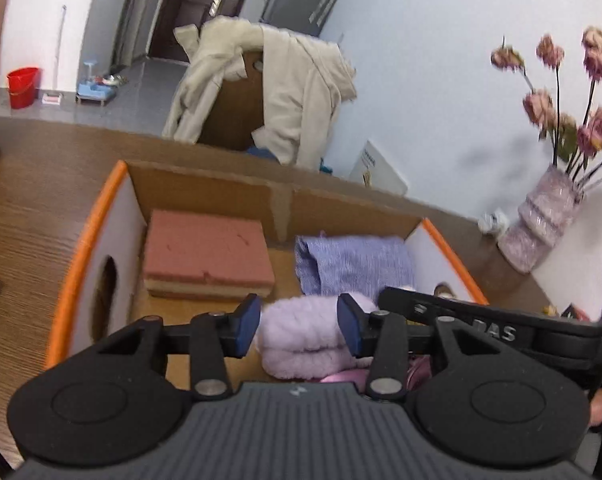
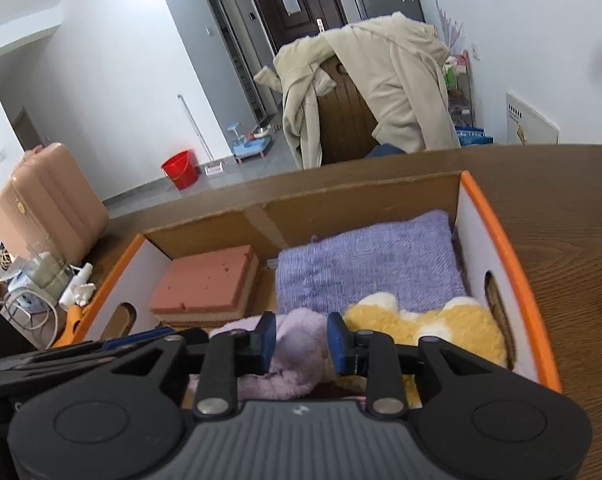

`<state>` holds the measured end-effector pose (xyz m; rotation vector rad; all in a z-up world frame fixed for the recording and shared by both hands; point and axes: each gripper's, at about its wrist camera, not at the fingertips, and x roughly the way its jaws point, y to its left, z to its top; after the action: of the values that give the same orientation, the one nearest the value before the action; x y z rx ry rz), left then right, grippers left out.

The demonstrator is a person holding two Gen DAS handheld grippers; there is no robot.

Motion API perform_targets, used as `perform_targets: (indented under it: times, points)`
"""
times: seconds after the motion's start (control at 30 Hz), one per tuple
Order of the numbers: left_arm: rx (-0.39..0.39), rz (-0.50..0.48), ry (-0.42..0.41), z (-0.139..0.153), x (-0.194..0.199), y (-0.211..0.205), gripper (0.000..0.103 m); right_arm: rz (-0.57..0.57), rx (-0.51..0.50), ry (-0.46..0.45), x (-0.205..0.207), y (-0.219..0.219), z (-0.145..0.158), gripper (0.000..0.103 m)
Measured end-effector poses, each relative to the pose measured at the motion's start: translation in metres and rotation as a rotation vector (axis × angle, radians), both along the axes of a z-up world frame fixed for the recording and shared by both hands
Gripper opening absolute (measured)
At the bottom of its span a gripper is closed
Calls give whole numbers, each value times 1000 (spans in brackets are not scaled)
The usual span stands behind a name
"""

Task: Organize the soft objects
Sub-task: 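Lower the lavender headband into the box and open both grippers, then move both grippers back toward the white tissue and small white block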

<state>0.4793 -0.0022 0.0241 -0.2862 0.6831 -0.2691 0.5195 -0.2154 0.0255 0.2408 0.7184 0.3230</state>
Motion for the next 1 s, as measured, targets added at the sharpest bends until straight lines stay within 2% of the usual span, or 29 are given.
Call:
perform_targets:
  times: [0.13, 0.2, 0.27, 0.3, 0.37, 0.5, 0.7, 0.87, 1.0]
  points:
    - [25, 27, -69, 33, -26, 11, 52, 13, -3, -62, -22, -8, 26, 31]
    - [47, 32, -113, 53, -47, 16, 61, 16, -5, -95, -37, -14, 42, 34]
    - [72, 35, -159, 69, -73, 19, 77, 18, -5, -131, -54, -21, 58, 37]
    - [84, 34, -174, 77, -86, 19, 80, 19, -3, -147, -63, -25, 66, 39]
    - [107, 3, -222, 90, -116, 19, 81, 23, -5, -180, -84, -32, 79, 42]
    - [148, 32, -298, 106, -173, 18, 83, 40, -24, -254, -131, -43, 101, 53]
    - [186, 84, -399, 108, -247, 14, 89, 71, -86, -356, -207, -56, 115, 64]
    - [295, 137, -491, 90, -306, -1, 99, 87, -155, -453, -270, -58, 112, 78]
    - [261, 146, -487, 67, -346, -3, 102, 114, -198, -523, -315, -54, 98, 87]
